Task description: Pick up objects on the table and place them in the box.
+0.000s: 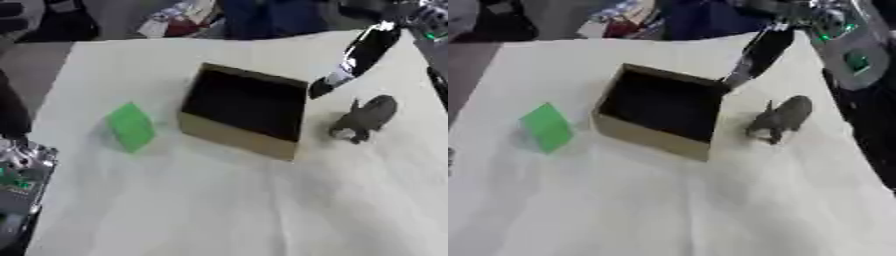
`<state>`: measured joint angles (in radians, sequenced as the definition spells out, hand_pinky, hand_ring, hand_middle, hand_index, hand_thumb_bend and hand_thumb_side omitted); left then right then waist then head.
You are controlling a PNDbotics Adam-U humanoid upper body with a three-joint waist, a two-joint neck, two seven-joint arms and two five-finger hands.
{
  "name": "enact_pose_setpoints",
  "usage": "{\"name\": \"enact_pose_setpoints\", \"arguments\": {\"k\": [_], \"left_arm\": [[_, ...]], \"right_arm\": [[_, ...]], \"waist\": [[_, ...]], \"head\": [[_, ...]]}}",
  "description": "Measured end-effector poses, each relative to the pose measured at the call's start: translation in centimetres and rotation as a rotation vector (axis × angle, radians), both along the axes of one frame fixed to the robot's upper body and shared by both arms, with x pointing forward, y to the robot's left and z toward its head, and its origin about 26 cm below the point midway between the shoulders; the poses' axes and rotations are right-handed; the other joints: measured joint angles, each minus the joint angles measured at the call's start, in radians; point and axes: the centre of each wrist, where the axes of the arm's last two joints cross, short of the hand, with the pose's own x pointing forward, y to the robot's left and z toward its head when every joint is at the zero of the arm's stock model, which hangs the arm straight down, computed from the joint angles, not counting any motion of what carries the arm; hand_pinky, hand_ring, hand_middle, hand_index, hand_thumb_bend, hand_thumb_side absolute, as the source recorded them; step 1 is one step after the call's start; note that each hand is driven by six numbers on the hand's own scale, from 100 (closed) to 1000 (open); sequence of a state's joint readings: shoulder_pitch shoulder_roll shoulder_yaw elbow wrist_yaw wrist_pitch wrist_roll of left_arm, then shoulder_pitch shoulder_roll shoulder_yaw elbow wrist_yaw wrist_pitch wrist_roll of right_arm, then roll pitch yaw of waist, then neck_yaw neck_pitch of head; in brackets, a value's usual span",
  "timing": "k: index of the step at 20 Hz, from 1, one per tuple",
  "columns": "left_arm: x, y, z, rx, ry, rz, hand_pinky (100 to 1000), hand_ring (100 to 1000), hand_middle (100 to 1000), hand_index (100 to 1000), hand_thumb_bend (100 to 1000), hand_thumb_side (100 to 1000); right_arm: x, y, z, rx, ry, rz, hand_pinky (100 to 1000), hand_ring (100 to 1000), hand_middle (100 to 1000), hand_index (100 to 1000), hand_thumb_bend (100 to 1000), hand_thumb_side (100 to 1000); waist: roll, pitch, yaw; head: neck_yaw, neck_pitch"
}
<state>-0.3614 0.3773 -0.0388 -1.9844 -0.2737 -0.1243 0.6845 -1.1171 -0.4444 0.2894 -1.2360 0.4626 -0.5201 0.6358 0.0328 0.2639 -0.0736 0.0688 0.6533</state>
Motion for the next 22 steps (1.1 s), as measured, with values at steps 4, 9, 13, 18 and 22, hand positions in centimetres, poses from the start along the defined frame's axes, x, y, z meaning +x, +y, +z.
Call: {"name": "enact_pose_setpoints", "arguments": {"k": [4, 9, 13, 18, 22], "left_arm": [[0.0, 0.0, 0.0, 0.0, 0.001, 0.0, 620, 642, 635, 833, 217, 1000], [0.0, 0.0, 0.0, 0.001, 0.001, -0.001, 620, 641, 635, 832, 217, 1000], [0.0, 0.0, 0.0, 0.002, 0.001, -0.001, 619, 641, 636, 832, 216, 1000], [0.0, 0.0, 0.0, 0.002, 0.002, -0.001, 618, 641, 636, 832, 215, 1000], [0.0, 0.0, 0.0, 0.003, 0.004, -0.001, 617, 641, 636, 832, 215, 1000]], "right_arm": [[0.2, 0.3, -0.8, -0.005, 0.022, 0.015, 1000, 989, 928, 987, 793, 551], [0.2, 0.3, -1.1, -0.004, 0.03, 0.021, 1000, 990, 928, 987, 792, 552], [0.3, 0.2, -1.2, -0.002, 0.034, 0.022, 1000, 989, 927, 987, 791, 554], [0.3, 0.0, -1.2, -0.001, 0.036, 0.017, 1000, 993, 928, 985, 802, 548], [0.3, -1.6, -1.1, -0.007, 0.035, -0.018, 999, 998, 931, 982, 819, 542]], "waist": [[-0.001, 0.0, 0.0], [-0.002, 0.0, 0.001], [-0.002, 0.001, 0.002], [-0.004, 0.002, 0.003], [-0.005, 0.005, 0.0]], "head": [[0.0, -0.005], [0.0, -0.006], [0.001, -0.012], [0.004, -0.012], [0.013, -0.012]]}}
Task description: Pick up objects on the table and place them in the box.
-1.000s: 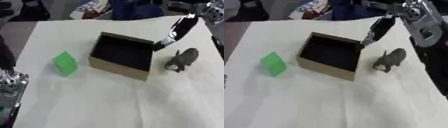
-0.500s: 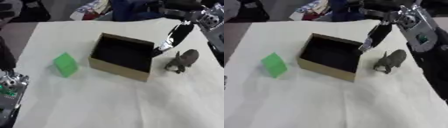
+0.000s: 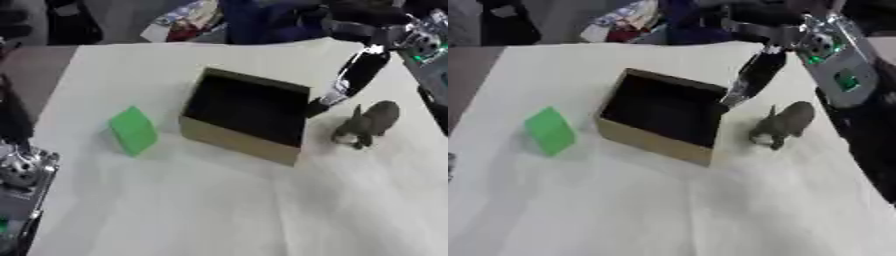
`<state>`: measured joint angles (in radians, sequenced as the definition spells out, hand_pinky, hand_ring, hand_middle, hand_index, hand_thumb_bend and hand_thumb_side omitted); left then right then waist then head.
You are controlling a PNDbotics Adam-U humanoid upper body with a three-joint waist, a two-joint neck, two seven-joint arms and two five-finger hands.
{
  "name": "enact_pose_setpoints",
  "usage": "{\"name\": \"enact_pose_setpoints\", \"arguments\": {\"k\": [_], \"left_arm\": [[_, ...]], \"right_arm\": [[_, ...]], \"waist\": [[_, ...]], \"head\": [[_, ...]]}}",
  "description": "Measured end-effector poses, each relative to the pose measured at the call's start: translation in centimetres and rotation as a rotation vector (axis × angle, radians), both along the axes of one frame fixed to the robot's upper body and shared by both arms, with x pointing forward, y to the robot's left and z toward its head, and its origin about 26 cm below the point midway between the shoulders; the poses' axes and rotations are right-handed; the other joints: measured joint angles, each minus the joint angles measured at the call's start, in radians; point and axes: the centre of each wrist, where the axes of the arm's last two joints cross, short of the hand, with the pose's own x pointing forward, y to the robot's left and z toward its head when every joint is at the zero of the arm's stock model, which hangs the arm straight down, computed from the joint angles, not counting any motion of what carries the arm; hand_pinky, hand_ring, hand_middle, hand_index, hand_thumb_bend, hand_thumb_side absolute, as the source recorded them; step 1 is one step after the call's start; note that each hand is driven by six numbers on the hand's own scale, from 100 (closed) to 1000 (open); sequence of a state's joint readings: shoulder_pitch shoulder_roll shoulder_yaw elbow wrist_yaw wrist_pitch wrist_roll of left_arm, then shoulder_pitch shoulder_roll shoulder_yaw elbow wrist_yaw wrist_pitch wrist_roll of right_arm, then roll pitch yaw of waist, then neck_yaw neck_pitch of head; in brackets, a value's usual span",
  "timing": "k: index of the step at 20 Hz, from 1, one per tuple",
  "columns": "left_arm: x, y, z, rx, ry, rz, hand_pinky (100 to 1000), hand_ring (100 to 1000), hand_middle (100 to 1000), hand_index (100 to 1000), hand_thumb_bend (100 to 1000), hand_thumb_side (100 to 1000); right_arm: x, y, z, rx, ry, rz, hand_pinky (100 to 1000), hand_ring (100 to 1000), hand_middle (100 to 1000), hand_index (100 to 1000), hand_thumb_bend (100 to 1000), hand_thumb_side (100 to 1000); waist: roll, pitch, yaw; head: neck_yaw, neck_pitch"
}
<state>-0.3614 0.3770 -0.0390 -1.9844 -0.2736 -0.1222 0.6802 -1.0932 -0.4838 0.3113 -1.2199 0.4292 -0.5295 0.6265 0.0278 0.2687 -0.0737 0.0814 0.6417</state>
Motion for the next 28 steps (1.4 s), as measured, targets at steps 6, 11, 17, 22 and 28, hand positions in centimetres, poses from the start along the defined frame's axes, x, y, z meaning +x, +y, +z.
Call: {"name": "enact_pose_setpoints", "arguments": {"k": [6, 11, 17, 22, 28], "left_arm": [[0.0, 0.0, 0.0, -0.002, 0.002, 0.003, 616, 640, 637, 832, 214, 1000], [-0.1, 0.1, -0.2, 0.0, 0.007, 0.011, 615, 640, 637, 832, 212, 1000], [-0.1, 0.1, -0.2, 0.001, 0.009, 0.018, 614, 639, 636, 831, 212, 1000], [-0.1, 0.1, -0.2, 0.001, 0.009, 0.018, 614, 639, 636, 831, 211, 1000], [-0.1, 0.1, -0.2, 0.001, 0.009, 0.018, 614, 639, 636, 831, 212, 1000]], "right_arm": [[-0.4, -3.4, 0.6, -0.012, -0.019, -0.071, 995, 1000, 935, 981, 846, 537], [-0.9, -5.3, 1.0, -0.034, -0.042, -0.103, 992, 1000, 940, 981, 875, 530], [-1.3, -7.4, 0.7, -0.061, -0.054, -0.151, 990, 1000, 945, 980, 902, 524], [-1.4, -8.3, 0.3, -0.083, -0.06, -0.182, 989, 1000, 948, 980, 920, 517], [-1.2, -8.8, -0.2, -0.118, -0.07, -0.217, 986, 1000, 951, 978, 921, 511]], "waist": [[-0.004, 0.008, -0.007], [-0.002, 0.015, -0.013], [-0.002, 0.016, -0.018], [-0.003, 0.015, -0.02], [-0.003, 0.008, -0.02]], "head": [[0.04, 0.022], [0.077, 0.039], [0.094, 0.044], [0.097, 0.043], [0.096, 0.042]]}}
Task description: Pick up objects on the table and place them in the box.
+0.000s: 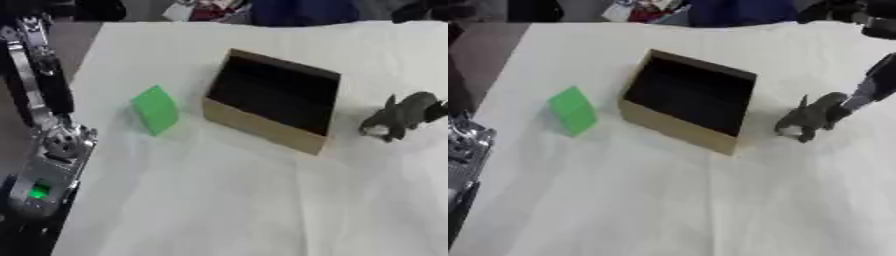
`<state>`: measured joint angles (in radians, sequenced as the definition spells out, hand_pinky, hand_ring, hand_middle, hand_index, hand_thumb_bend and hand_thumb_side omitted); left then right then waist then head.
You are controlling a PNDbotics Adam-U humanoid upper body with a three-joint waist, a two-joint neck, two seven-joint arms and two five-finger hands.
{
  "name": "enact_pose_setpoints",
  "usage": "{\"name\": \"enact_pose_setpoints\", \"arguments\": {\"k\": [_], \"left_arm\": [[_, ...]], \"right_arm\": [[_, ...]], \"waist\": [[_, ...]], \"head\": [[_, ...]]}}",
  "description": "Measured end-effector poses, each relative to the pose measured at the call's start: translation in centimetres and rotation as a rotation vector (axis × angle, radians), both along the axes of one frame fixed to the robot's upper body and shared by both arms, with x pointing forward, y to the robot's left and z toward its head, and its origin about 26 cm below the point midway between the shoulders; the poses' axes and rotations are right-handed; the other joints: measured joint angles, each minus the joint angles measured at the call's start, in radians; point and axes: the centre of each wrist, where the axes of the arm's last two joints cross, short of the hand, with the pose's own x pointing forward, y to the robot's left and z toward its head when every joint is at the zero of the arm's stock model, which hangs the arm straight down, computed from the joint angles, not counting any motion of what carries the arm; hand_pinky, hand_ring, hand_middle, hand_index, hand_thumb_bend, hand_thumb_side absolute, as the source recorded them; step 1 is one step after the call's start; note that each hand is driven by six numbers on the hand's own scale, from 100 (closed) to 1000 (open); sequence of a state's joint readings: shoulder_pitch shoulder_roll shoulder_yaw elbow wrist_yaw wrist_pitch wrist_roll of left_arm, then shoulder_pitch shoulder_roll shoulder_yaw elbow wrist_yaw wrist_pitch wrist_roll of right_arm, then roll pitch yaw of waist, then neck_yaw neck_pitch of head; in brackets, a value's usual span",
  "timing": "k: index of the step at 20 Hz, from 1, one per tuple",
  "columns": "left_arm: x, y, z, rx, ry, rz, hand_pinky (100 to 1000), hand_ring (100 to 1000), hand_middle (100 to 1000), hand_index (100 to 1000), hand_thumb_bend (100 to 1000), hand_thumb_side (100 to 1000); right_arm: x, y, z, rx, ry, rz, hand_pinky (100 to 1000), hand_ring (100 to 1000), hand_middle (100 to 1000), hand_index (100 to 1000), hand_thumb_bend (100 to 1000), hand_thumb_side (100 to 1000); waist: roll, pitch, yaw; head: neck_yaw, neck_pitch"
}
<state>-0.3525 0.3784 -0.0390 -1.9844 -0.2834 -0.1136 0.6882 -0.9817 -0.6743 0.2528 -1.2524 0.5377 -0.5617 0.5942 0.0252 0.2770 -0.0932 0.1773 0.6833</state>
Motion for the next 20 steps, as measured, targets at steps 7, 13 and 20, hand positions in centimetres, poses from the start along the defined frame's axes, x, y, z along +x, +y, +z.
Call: {"name": "enact_pose_setpoints", "arguments": {"k": [7, 13, 20], "left_arm": [[0.0, 0.0, 0.0, 0.0, 0.0, 0.0, 614, 639, 636, 830, 211, 1000], [0.0, 0.0, 0.0, 0.0, 0.0, -0.001, 613, 639, 636, 830, 210, 1000], [0.0, 0.0, 0.0, 0.0, 0.001, -0.001, 612, 638, 636, 830, 208, 1000]], "right_arm": [[0.9, -0.1, -1.5, -0.035, 0.017, -0.043, 982, 1000, 954, 976, 921, 504], [1.9, 0.4, -3.5, -0.092, 0.03, -0.071, 981, 1000, 952, 973, 916, 495], [3.0, 0.4, -6.0, -0.17, 0.049, -0.098, 980, 1000, 950, 970, 910, 493]], "waist": [[0.003, -0.006, 0.003], [0.007, -0.006, 0.009], [0.01, -0.006, 0.016]], "head": [[-0.004, -0.007], [-0.013, -0.009], [-0.027, -0.012]]}}
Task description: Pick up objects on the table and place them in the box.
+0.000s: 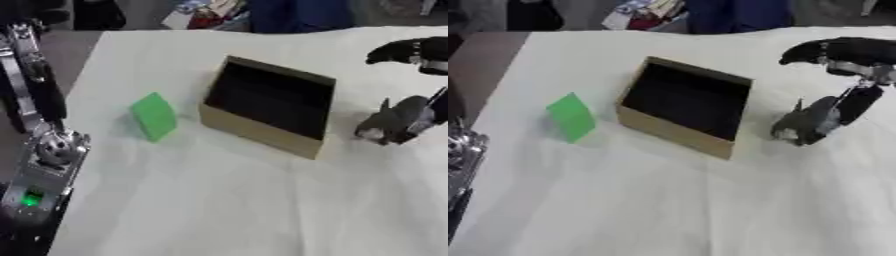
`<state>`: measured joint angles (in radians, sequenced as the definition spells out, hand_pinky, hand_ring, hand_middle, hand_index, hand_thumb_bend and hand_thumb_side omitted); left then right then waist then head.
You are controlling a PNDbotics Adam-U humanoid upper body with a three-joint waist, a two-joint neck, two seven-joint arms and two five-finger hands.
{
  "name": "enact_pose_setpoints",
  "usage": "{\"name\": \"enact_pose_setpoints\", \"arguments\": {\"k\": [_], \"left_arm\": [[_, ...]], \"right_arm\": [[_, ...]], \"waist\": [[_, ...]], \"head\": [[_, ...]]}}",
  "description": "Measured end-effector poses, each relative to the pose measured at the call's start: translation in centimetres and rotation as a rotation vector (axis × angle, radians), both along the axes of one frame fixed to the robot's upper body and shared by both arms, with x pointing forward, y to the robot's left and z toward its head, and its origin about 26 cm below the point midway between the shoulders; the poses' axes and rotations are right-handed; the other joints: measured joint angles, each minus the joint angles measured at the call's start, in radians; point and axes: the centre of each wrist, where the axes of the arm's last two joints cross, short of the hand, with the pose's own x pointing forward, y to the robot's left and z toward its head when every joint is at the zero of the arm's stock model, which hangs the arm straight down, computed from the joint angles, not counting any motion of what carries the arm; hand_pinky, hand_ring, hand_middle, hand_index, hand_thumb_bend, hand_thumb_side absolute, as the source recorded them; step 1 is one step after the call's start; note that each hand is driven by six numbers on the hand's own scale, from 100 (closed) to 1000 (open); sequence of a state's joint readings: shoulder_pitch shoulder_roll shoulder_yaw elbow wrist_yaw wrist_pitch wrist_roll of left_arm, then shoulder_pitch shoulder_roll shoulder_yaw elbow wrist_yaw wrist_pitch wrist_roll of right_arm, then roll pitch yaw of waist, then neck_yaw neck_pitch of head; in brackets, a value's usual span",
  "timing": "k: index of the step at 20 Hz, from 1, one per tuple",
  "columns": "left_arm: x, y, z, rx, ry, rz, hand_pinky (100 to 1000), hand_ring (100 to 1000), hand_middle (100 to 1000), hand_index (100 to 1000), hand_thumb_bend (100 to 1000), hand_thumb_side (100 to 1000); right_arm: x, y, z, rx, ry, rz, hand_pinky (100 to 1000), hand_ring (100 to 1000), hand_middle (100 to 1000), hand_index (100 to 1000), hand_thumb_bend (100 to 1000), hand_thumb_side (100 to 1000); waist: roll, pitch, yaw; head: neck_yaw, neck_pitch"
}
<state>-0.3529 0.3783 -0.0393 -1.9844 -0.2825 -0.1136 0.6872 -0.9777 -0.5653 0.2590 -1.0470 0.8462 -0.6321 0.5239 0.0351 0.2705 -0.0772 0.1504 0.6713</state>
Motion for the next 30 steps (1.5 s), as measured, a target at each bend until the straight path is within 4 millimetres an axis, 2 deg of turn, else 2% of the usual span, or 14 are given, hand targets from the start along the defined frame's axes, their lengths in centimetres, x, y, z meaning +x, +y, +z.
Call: {"name": "enact_pose_setpoints", "arguments": {"k": [5, 14, 22, 30], "left_arm": [[0.0, 0.0, 0.0, 0.001, 0.002, 0.0, 612, 638, 636, 830, 206, 1000], [0.0, 0.0, 0.0, 0.003, 0.003, -0.002, 611, 638, 636, 829, 206, 1000], [0.0, -0.1, -0.1, 0.008, 0.006, -0.009, 610, 637, 634, 827, 204, 1000], [0.0, -0.2, -0.1, 0.009, 0.006, -0.011, 609, 636, 633, 825, 204, 1000]], "right_arm": [[0.5, -0.6, -1.1, -0.049, 0.008, -0.021, 978, 1000, 952, 968, 911, 489], [0.8, -1.0, -1.3, -0.103, -0.008, -0.026, 975, 1000, 943, 957, 892, 517], [1.0, -1.0, -1.1, -0.127, -0.017, -0.023, 960, 1000, 915, 922, 836, 541], [1.7, -1.3, -2.5, -0.182, 0.006, -0.044, 952, 1000, 885, 885, 742, 528]], "waist": [[0.0, 0.0, 0.002], [-0.001, 0.0, 0.002], [-0.001, 0.001, 0.0], [0.0, 0.004, 0.003]], "head": [[-0.003, -0.004], [-0.002, -0.005], [-0.002, -0.011], [-0.002, -0.013]]}}
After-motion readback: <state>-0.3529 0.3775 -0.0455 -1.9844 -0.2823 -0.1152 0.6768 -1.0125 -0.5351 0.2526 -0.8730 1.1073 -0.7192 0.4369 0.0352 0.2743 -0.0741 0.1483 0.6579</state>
